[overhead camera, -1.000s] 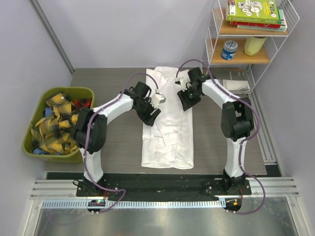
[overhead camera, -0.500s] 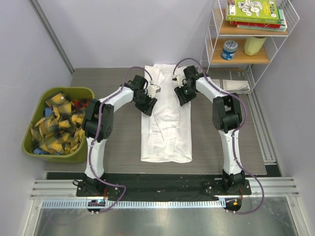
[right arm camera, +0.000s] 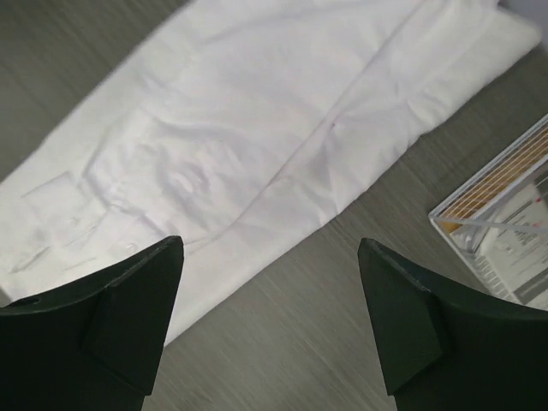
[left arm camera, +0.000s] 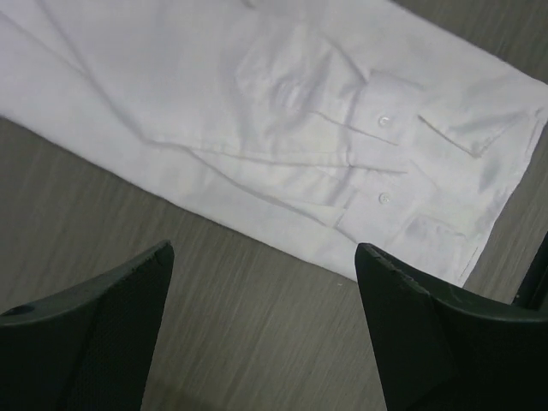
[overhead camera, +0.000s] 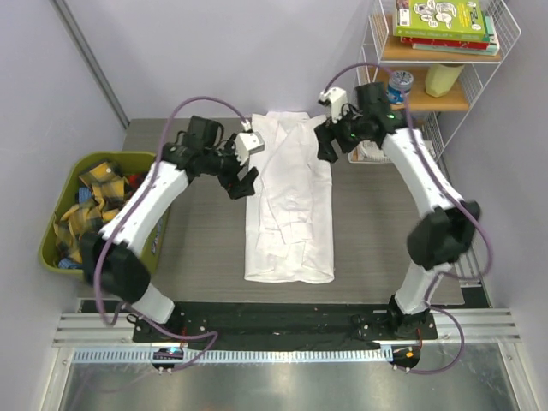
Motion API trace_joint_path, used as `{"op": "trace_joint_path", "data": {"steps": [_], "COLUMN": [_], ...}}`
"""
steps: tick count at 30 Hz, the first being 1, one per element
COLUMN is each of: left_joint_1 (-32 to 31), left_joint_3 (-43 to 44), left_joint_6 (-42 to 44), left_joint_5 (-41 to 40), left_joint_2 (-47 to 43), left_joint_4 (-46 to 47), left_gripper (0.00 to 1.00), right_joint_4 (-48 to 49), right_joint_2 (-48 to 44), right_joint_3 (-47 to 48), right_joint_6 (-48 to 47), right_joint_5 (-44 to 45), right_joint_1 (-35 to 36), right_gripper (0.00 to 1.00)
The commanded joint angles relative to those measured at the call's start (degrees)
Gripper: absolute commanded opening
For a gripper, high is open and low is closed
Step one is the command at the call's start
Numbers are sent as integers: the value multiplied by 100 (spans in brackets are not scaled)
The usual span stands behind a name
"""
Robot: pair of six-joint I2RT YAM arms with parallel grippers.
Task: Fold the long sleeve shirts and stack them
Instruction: Fold the shirt
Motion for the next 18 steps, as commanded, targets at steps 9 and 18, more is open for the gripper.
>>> {"op": "trace_joint_path", "data": {"steps": [9,18], "left_joint_1": [-791,-1996], "left_joint_3": [-3748,-5166], "left_joint_6": [2983,3459], "left_joint_5": [225,-690], "left_joint_2": [-2668,-2933], "left_joint_4": [142,1205], "left_gripper": [86,81], "right_joint_4": [-71,1097], "right_joint_2": [-4015,-5537], "right_joint_3": [-4901,-7734], "right_joint_6": [-3122,-4487], "right_joint_5": [-1079,-271], "right_joint_1": [902,1877], "right_gripper": [97,91]}}
